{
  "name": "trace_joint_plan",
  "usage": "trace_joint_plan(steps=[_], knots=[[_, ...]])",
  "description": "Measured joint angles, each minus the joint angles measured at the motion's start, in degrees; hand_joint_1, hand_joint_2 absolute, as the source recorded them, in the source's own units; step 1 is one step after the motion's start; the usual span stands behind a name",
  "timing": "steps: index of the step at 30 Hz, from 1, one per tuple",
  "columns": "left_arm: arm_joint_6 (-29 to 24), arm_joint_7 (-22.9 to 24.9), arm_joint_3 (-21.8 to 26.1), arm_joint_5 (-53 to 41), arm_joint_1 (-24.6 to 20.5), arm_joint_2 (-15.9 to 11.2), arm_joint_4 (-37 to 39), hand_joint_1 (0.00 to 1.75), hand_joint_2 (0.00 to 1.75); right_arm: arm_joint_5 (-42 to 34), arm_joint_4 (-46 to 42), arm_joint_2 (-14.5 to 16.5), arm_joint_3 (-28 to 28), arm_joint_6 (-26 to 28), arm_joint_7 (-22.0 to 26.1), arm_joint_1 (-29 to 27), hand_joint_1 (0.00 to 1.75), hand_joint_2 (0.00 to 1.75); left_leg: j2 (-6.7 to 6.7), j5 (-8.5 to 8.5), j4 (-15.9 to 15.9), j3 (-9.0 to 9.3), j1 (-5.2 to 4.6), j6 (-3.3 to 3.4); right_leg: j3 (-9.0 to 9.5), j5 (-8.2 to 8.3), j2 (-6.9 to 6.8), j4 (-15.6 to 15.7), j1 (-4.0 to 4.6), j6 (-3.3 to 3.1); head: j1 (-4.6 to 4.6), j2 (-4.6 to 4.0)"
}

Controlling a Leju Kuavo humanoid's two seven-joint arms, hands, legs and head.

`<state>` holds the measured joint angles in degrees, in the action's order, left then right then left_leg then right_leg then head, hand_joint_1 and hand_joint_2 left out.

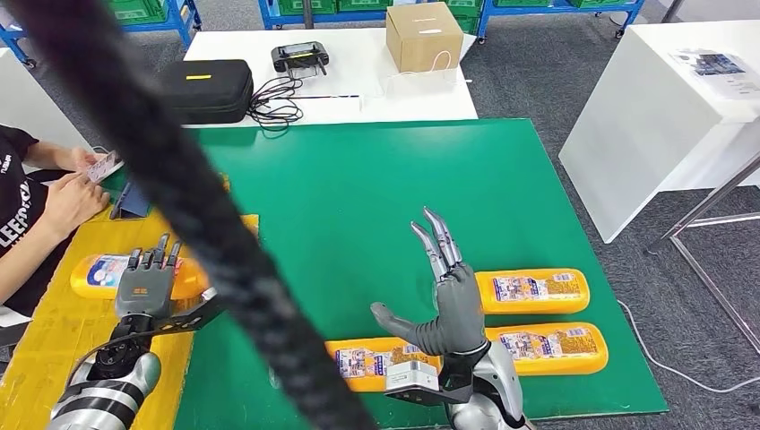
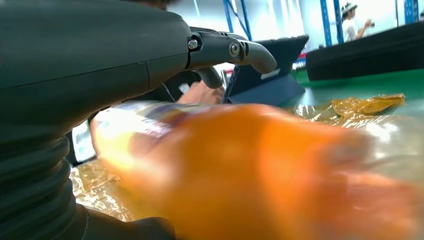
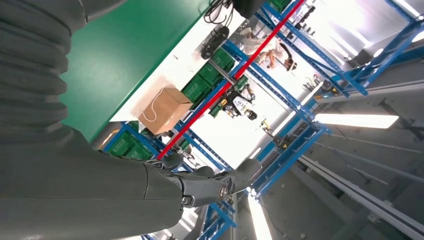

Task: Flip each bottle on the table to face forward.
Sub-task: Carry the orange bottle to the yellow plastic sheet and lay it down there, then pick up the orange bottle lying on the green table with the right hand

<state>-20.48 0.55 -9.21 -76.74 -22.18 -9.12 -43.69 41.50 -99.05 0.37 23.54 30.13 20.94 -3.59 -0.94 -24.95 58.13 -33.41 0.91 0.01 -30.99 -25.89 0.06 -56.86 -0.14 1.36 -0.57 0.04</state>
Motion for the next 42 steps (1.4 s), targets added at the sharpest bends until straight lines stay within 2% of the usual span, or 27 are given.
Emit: trace_joint_plan(steps=[13, 16, 19, 21, 23, 26, 28, 32, 36, 42], knots=[[1.2, -1.7, 0.7, 3.3, 0.0, 0.3, 0.0, 0.00, 1.75, -0.8, 0.4, 0.0, 0.0, 0.0, 0.1, 0.0, 0.00, 1.75, -0.04, 0.03, -0.1, 0.04, -0.05, -0.04, 0.02, 0.00, -0.04, 0.0, 0.00, 0.00, 0.00, 0.00], [-0.3, -2.5, 0.8, 4.7, 0.4, 0.4, -0.2, 0.00, 1.75, -1.1, 0.5, 0.0, 0.0, 0.0, 0.2, 0.0, 0.00, 1.75, -0.03, 0.03, -0.1, 0.03, -0.05, -0.04, 0.00, 0.00, -0.03, 0.0, -0.01, 0.00, 0.00, 0.00], [-4.2, -4.0, 1.0, 6.4, 1.6, 0.6, -1.5, 0.00, 1.75, -1.3, 0.5, 0.0, 0.0, 0.1, 0.3, -0.1, 0.00, 1.75, 0.02, 0.03, -0.1, -0.03, -0.06, -0.04, -0.09, 0.00, -0.01, 0.0, -0.01, 0.00, 0.00, 0.00], [-7.6, -6.8, 1.4, 9.2, 3.2, 1.0, -3.4, 0.00, 1.75, -1.3, 0.5, 0.0, 0.0, -0.3, 0.3, -0.1, 0.00, 1.75, 0.03, 0.04, -0.1, -0.11, -0.06, -0.04, -0.19, 0.00, -0.01, 0.0, -0.02, 0.01, 0.00, 0.00], [-10.7, -12.2, 2.0, 15.1, 5.7, 1.7, -6.5, 0.00, 1.75, -1.9, 0.5, -0.2, 0.0, -2.8, 0.3, -0.3, 0.00, 1.75, 0.05, 0.04, -0.1, -0.23, -0.07, -0.04, -0.31, 0.00, 0.00, 0.0, -0.04, 0.01, 0.00, 0.00], [-13.1, -22.3, 2.8, 26.9, 10.7, 3.6, -14.9, 0.00, 1.75, -5.5, 0.6, -1.9, 0.6, -11.9, 0.7, -0.5, 0.00, 1.75, 0.10, 0.03, 0.0, -0.54, -0.11, -0.03, -0.64, 0.01, 0.02, 0.0, -0.09, 0.02, 0.00, 0.00], [-13.8, -26.9, 3.0, 32.2, 13.5, 4.8, -21.3, 0.00, 1.75, -8.1, 0.7, -3.4, 1.0, -17.4, 1.7, -0.7, 0.00, 1.75, 0.09, 0.03, 0.0, -0.77, -0.15, -0.03, -0.84, 0.02, 0.02, 0.0, -0.12, 0.04, 0.00, 0.00], [-14.0, -29.1, 3.5, 34.9, 16.9, 6.3, -30.0, 0.00, 1.75, -9.8, 0.9, -5.6, 1.1, -20.4, 2.8, -1.2, 0.00, 1.75, 0.08, 0.01, 0.0, -0.96, -0.18, -0.02, -1.02, 0.02, 0.02, 0.0, -0.14, 0.04, 0.00, 0.00], [-14.3, -31.4, 3.9, 37.3, 18.4, 7.1, -34.2, 0.00, 1.75, -10.5, 0.9, -6.8, 1.2, -22.8, 3.0, -1.2, 0.00, 1.75, 0.09, 0.01, 0.0, -0.98, -0.11, -0.02, -1.05, 0.02, 0.02, 0.0, -0.11, 0.04, 0.00, 0.00], [-19.1, -38.0, 4.2, 41.1, 20.5, 9.6, -41.6, 0.00, 1.75, -12.6, 1.9, -10.2, 1.9, -28.7, 2.6, -1.4, 0.00, 1.75, 0.06, 0.01, 0.0, -0.99, -0.11, -0.02, -1.04, 0.01, 0.01, 0.0, -0.09, 0.04, 0.00, 0.00]])
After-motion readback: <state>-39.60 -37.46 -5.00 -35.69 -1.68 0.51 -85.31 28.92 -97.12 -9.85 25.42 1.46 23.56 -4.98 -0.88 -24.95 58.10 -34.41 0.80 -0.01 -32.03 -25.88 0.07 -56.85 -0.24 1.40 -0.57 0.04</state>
